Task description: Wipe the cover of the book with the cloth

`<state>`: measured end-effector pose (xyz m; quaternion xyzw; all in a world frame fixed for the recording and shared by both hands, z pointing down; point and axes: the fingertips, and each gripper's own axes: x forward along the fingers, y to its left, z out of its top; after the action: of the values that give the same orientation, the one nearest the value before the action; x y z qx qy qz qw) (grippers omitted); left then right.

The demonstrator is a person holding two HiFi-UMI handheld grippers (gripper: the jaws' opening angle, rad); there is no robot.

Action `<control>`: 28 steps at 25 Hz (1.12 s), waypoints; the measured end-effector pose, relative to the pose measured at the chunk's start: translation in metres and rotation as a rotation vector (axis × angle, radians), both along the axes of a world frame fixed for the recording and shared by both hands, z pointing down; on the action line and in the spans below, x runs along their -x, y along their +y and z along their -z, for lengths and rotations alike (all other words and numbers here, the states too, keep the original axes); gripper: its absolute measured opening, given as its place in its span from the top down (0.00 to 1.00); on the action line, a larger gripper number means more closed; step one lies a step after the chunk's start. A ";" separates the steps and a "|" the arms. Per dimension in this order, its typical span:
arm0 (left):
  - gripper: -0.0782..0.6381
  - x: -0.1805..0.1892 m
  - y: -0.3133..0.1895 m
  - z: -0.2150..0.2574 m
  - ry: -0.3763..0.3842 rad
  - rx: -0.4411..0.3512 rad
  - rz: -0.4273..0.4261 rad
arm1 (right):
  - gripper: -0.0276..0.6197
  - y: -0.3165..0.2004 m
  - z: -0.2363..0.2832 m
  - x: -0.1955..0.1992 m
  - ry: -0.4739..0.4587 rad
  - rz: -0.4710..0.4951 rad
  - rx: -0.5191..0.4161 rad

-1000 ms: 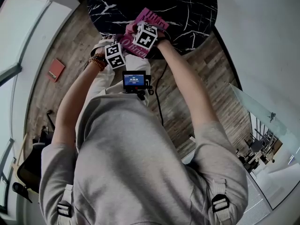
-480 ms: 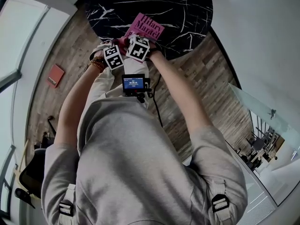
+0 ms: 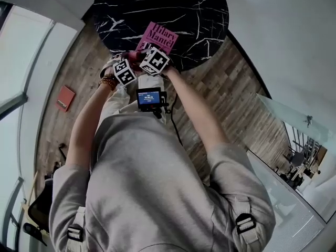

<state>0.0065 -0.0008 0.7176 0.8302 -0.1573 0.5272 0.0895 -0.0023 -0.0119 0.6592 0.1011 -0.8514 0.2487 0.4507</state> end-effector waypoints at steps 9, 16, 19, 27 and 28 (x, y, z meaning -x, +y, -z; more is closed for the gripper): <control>0.57 0.052 -0.003 0.135 0.427 -0.280 0.310 | 0.79 -0.015 0.186 -0.065 -0.470 -0.646 -0.315; 0.81 0.095 0.036 0.281 0.740 -0.544 0.450 | 0.80 0.060 0.301 -0.103 -0.403 -0.830 -0.744; 0.89 0.093 0.067 0.316 0.752 -0.629 0.430 | 0.80 0.104 0.326 -0.107 -0.359 -0.822 -0.868; 0.89 0.048 0.196 0.388 0.756 -0.710 0.337 | 0.81 0.238 0.344 -0.109 -0.405 -0.849 -0.954; 0.89 0.045 0.216 0.392 0.758 -0.721 0.331 | 0.81 0.254 0.342 -0.108 -0.418 -0.857 -0.953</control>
<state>-0.0388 0.2152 0.3252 0.9042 -0.4133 0.0827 -0.0682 0.1056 0.2419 0.3172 0.5676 -0.8220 0.0172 0.0439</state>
